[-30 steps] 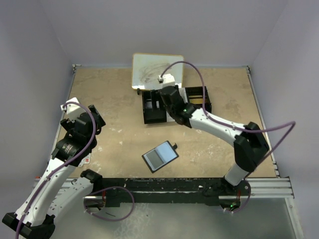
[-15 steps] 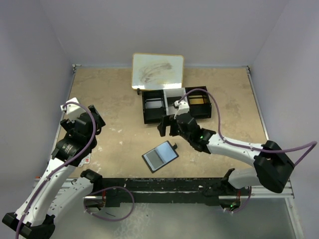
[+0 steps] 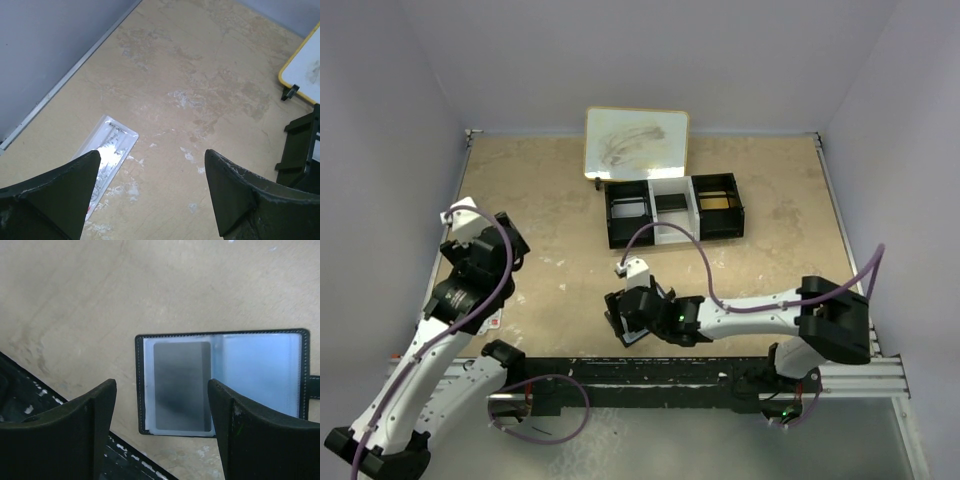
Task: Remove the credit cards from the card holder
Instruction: Adjust the card holder at the center of the board.
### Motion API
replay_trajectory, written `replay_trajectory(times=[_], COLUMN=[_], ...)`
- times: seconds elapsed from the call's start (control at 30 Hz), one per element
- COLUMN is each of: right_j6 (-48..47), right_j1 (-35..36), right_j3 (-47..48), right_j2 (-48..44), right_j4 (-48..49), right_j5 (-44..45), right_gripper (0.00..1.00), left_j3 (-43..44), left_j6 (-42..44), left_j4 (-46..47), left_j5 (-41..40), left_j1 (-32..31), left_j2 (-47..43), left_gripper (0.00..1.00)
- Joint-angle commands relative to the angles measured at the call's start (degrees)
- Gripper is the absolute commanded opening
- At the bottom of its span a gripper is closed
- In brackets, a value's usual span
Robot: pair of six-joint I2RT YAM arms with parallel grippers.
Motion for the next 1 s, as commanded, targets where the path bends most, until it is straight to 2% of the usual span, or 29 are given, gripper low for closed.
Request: replay_trajectory(times=[0.0,0.1,0.37,0.57,0.87,0.97], right_j6=[2.8,2.5,3.2,4.3,-0.1,-0.2], right_j1=[2.5,3.0,2.9,2.3,1.4,0.8], right_j3=[7.9,8.6,4.7,10.0,9.5,9.3], right_j2=[5.4,7.6,6.8,12.3,8.4,9.4], right_j4=[-10.0,-11.9,-7.4,-15.5,-13.6,-13.6], right_j5=[3.8,2.3,-3.9,-0.2,-0.5,-0.4], right_gripper=[0.75,0.75,0.73,0.69,0.75,0.83], left_j3=[-0.5,-0.9,0.3,0.6,0.1,0.1], left_j6=[-1.0,-0.6,-0.7,1.2,-0.7,-0.5], left_j4=[2.3,3.0,1.6,3.0,1.7,1.6], left_j5=[-3.8,-4.0,-3.4,-7.4,-6.6,-6.3], left_j1=[0.4,0.3,0.4,0.3,0.3,0.3], left_j2=[-5.1,-5.5,-0.7,0.4,-0.7,-0.3], left_gripper=[0.82,0.83,0.83,0.82,0.82,0.82])
